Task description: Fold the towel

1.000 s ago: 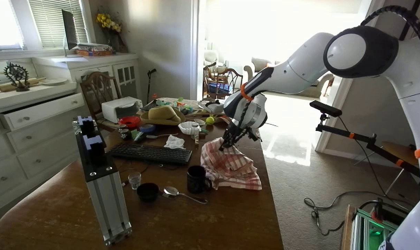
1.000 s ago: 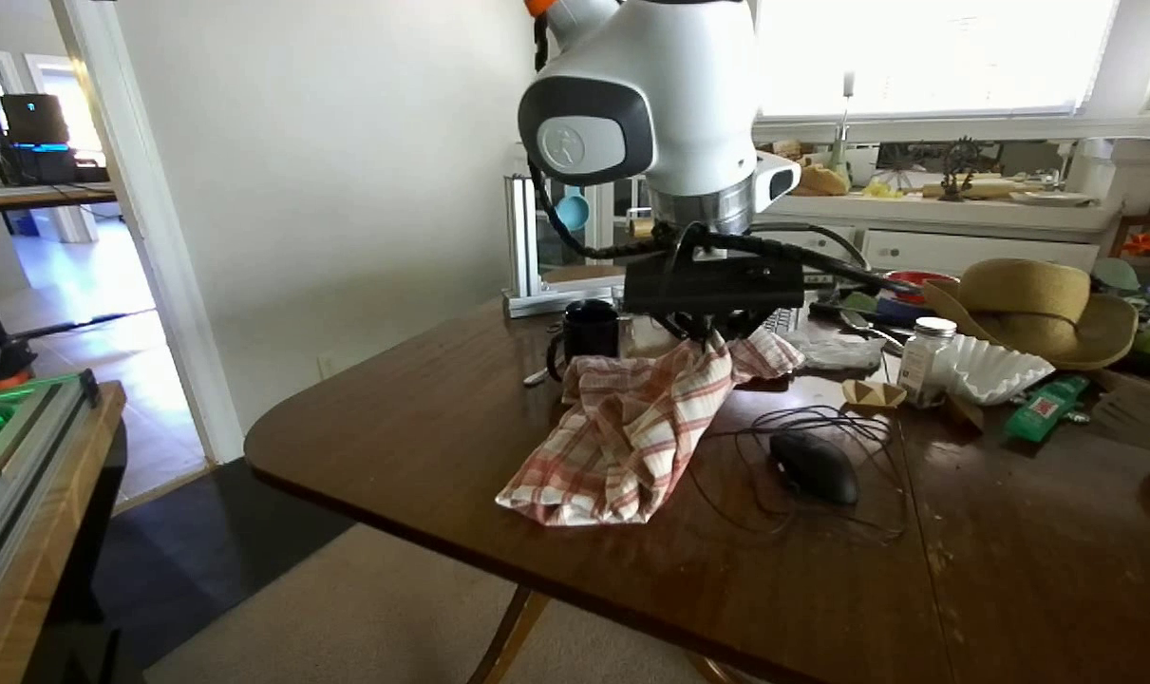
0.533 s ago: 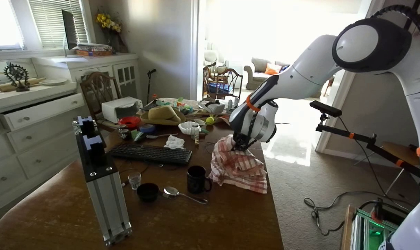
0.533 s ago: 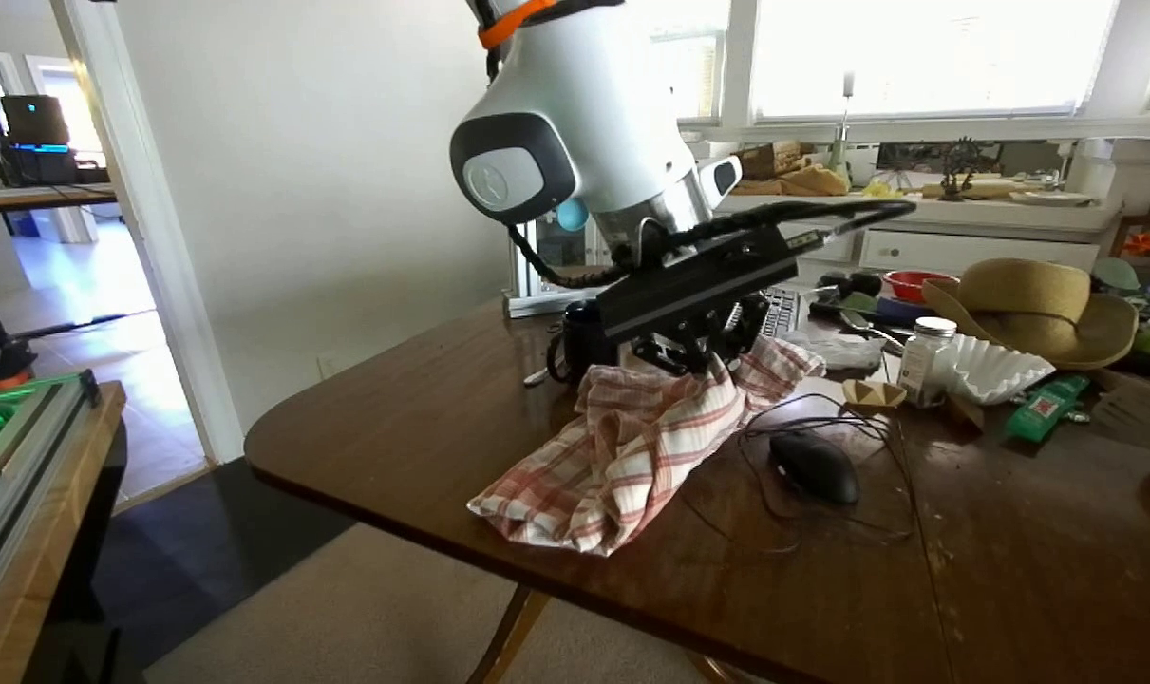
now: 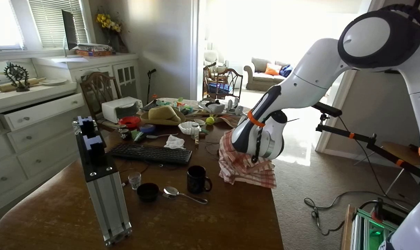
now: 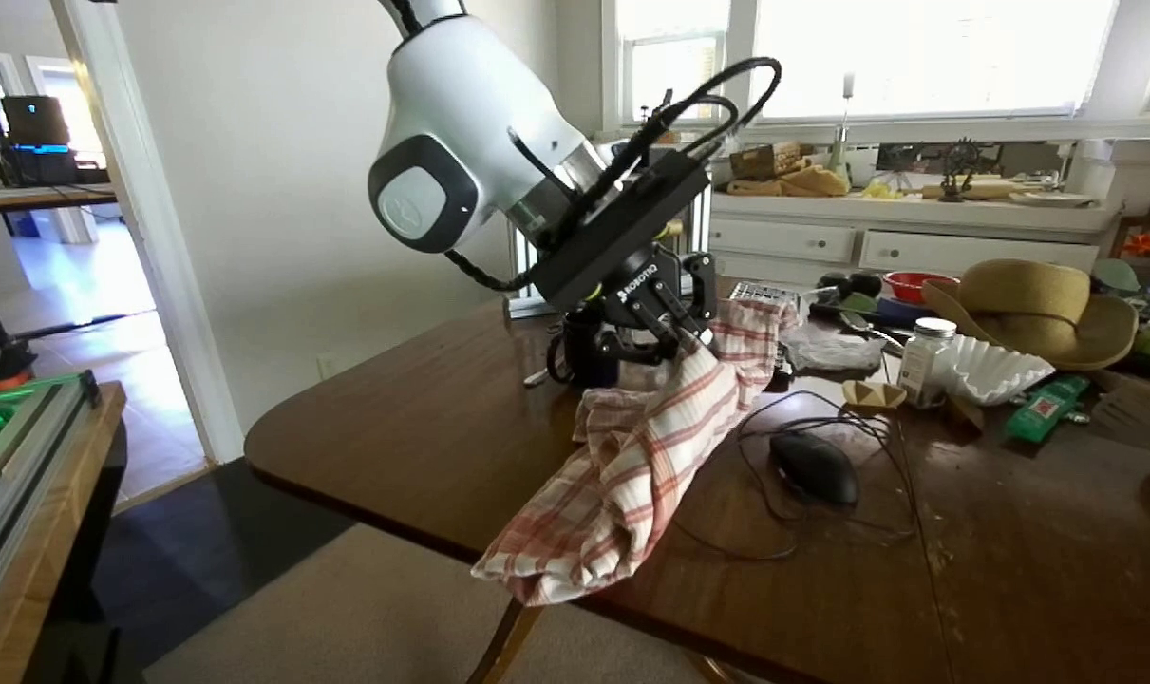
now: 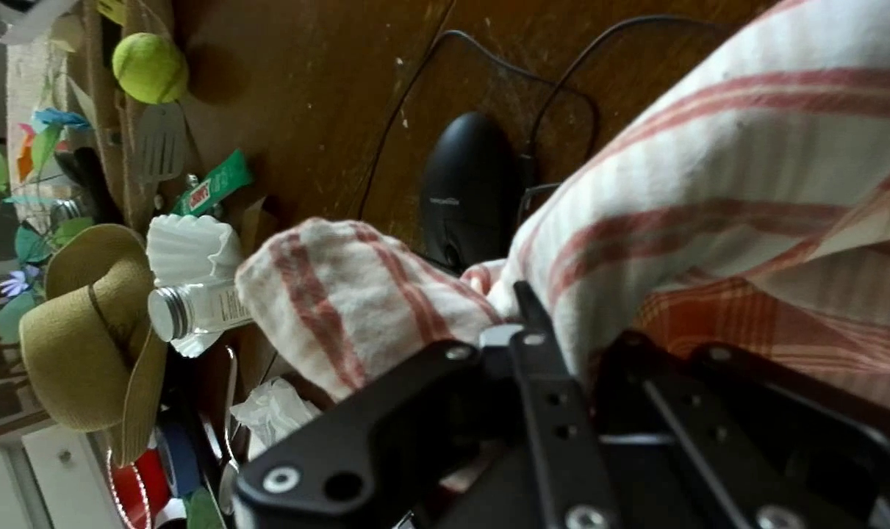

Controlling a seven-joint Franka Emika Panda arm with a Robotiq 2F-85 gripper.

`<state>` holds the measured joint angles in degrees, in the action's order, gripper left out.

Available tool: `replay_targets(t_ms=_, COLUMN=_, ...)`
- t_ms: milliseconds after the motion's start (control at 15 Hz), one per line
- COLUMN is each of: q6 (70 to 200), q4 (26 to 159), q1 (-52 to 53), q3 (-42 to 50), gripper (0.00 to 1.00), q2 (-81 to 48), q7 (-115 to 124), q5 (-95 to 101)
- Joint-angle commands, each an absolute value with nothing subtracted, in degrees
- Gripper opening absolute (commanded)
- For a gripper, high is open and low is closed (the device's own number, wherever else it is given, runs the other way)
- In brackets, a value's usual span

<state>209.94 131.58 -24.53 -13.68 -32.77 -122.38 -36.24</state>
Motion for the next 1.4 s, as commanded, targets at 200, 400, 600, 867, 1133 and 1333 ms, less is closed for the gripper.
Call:
replay_targets(t_ms=200, q6=226.69, q4=131.91, q1=-15.17, q3=-11.92, gripper=0.03, q2=-41.25, q7=-126.48, q5=-38.21)
replay_targets(t_ms=400, q6=227.32, q4=128.75, q1=-10.37, q3=-10.57, gripper=0.03, q2=-45.59, q7=-127.90, q5=-44.23)
replay_targets(t_ms=600, q6=222.30, q4=127.56, q1=0.97, q3=-0.10, gripper=0.03, q2=-46.83, q7=-121.35, q5=-49.24)
replay_targets(t_ms=867, q6=214.62, q4=125.52, q1=1.68, q3=-0.84, gripper=0.03, q2=-47.49, q7=-129.41, q5=-67.09)
replay_targets(t_ms=1133, q6=205.69, q4=123.43, q1=0.47, q3=-2.39, gripper=0.03, q2=-46.23, q7=-131.68, q5=-73.17)
replay_targets(t_ms=1333, q6=198.87, q4=120.36, q1=-0.60, q3=-2.31, gripper=0.03, q2=-45.43, q7=-131.85, q5=-74.73)
